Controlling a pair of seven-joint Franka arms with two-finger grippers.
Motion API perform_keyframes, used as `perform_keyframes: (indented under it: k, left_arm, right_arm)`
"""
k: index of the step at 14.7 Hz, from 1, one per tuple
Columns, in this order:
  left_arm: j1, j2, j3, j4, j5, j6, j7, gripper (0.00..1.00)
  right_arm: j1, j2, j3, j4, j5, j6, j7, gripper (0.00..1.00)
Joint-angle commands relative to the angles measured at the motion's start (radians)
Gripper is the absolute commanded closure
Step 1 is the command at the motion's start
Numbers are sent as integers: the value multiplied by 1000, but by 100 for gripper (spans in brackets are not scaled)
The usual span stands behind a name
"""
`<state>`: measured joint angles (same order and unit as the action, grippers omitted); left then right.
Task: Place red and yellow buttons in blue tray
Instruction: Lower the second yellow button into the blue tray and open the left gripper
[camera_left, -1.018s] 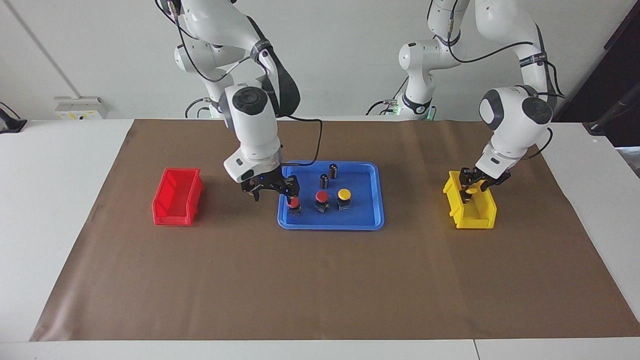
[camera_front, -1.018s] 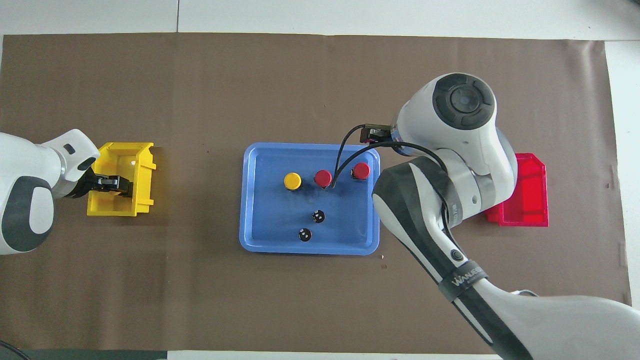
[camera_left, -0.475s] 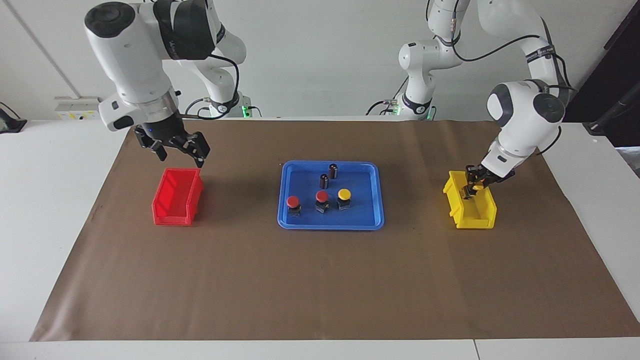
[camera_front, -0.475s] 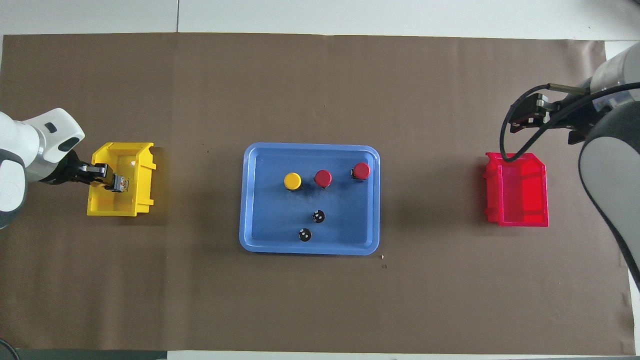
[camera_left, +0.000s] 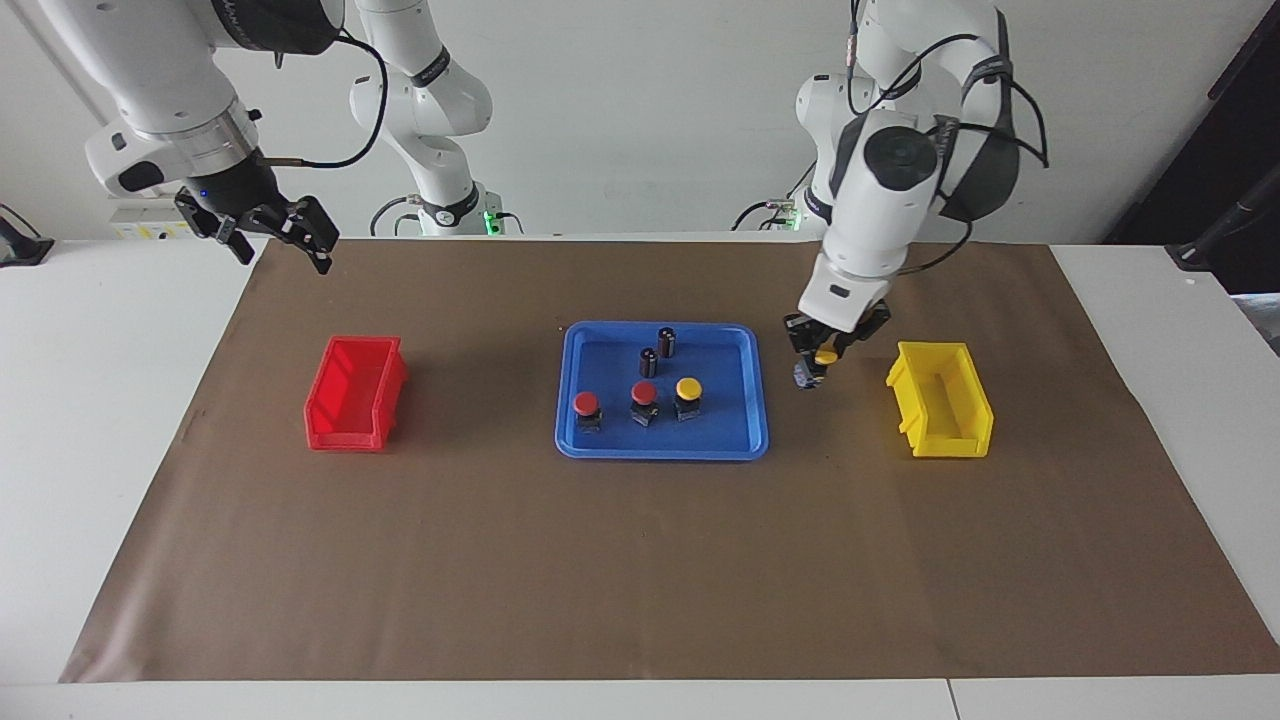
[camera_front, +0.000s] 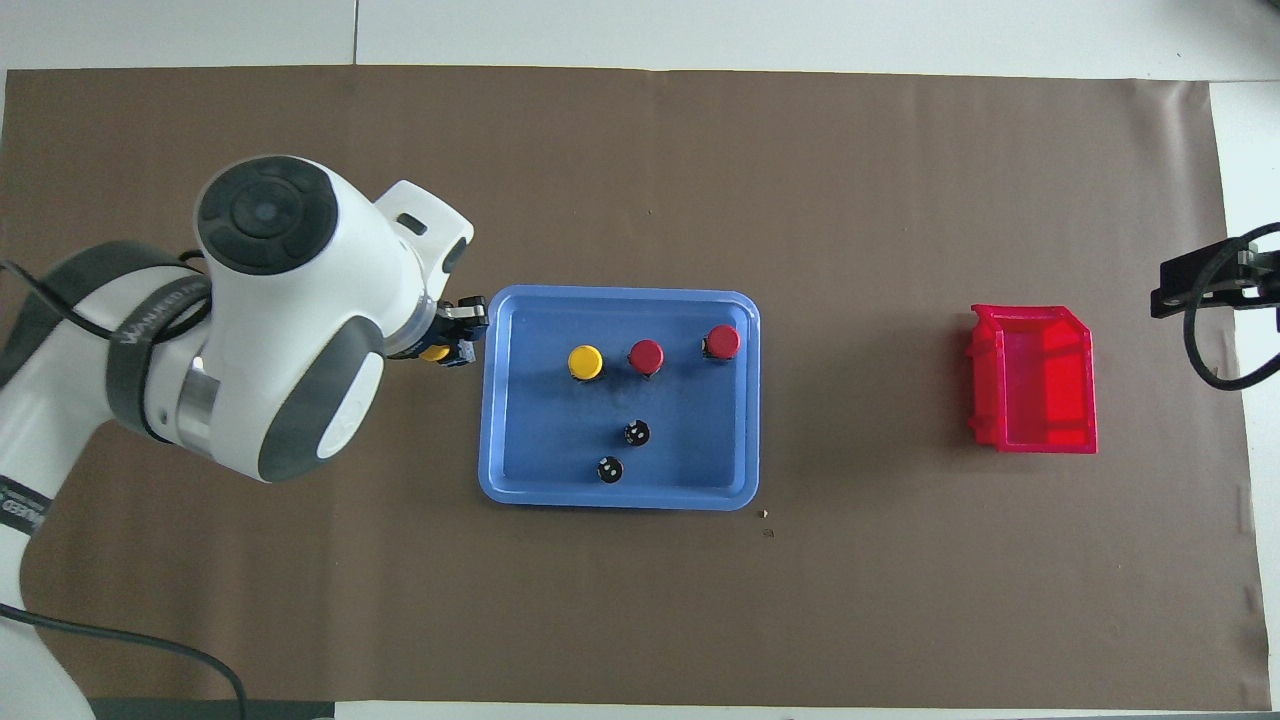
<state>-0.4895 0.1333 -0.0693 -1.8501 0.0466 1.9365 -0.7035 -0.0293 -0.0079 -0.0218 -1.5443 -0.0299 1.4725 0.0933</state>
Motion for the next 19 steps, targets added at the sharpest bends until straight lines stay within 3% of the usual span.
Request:
perform_keyframes:
  k: [1,9,10,12,14,19]
  left_arm:
    - [-55,9,20,-47,24,79,-106,99]
    - [-75,69,22,-147,24,254,-123,94]
    - [-73,72,22,-144,24,259,-123,81]
    - [-70,75,23,-135,25,253,-120,13]
    - [-66,74,23,-103,29,199,-108,0]
    - [14,36,31,18,24,-31,69,0]
  right_arm:
    - [2,-12,13,-14,-10,-6,-23,0]
    - [0,-20,7,-31,-8,-3,-23,0]
    - [15,-20,-10,-31,-8,-3,-23,0]
    - [42,-20,-33,-31,-7,-3,-24,0]
    - [36,-20,-32,-33,-4,-1,-24,0]
    - [13,-20,-21,-33,1,-11,-24,0]
